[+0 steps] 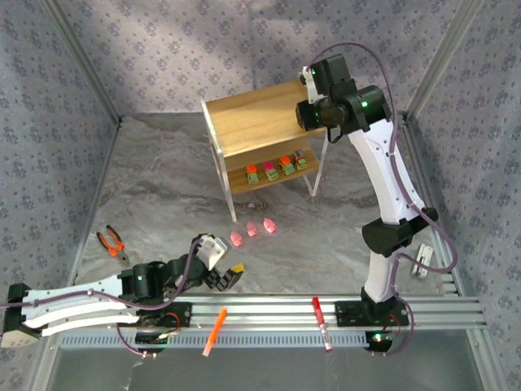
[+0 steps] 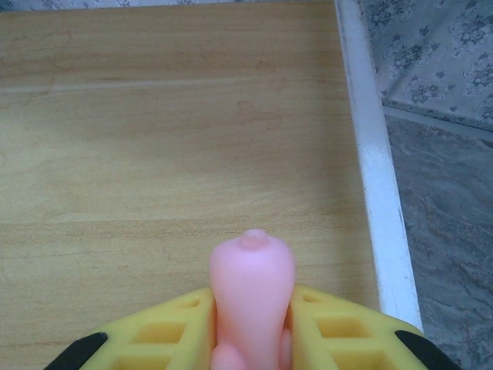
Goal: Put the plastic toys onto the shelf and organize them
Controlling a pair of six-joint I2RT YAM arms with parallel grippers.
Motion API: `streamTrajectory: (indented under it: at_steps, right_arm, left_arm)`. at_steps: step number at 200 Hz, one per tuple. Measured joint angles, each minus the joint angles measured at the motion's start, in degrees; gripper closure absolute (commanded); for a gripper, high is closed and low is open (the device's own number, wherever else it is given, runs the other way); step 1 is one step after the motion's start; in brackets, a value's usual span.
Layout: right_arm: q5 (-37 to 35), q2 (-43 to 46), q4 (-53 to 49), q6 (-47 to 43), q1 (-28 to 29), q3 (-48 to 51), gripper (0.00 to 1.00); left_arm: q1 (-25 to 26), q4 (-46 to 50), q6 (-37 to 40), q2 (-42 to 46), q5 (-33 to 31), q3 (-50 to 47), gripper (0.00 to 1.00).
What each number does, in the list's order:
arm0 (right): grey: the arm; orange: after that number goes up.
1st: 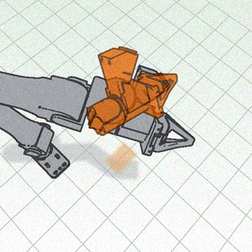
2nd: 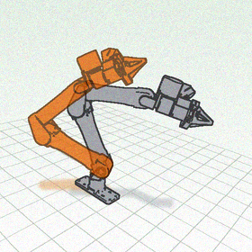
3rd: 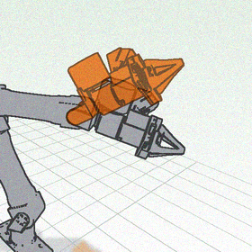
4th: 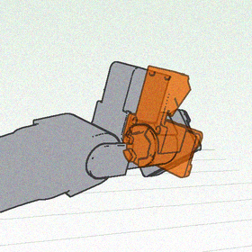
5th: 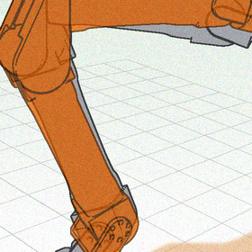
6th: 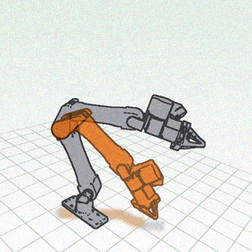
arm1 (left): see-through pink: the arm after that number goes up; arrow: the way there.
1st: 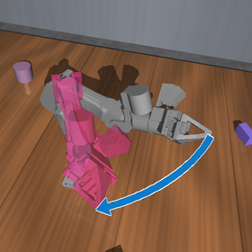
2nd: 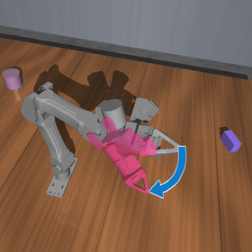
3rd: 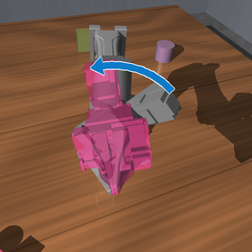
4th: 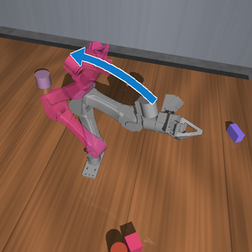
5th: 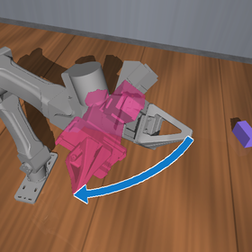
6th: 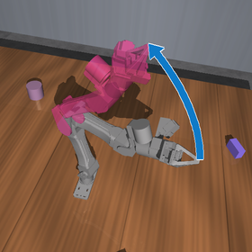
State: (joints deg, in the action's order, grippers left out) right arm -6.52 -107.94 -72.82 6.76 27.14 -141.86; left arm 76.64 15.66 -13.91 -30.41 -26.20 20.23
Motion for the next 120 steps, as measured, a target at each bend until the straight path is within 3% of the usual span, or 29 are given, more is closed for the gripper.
streamTrajectory:
  at_steps: [120]
  right_arm:
    - [0.90, 0.02, -0.70, -0.42, -0.02, 0.46, 0.69]
  left_arm:
    - [0.00, 0.72, 0.00, 0.04, -0.22, -0.07, 0.00]
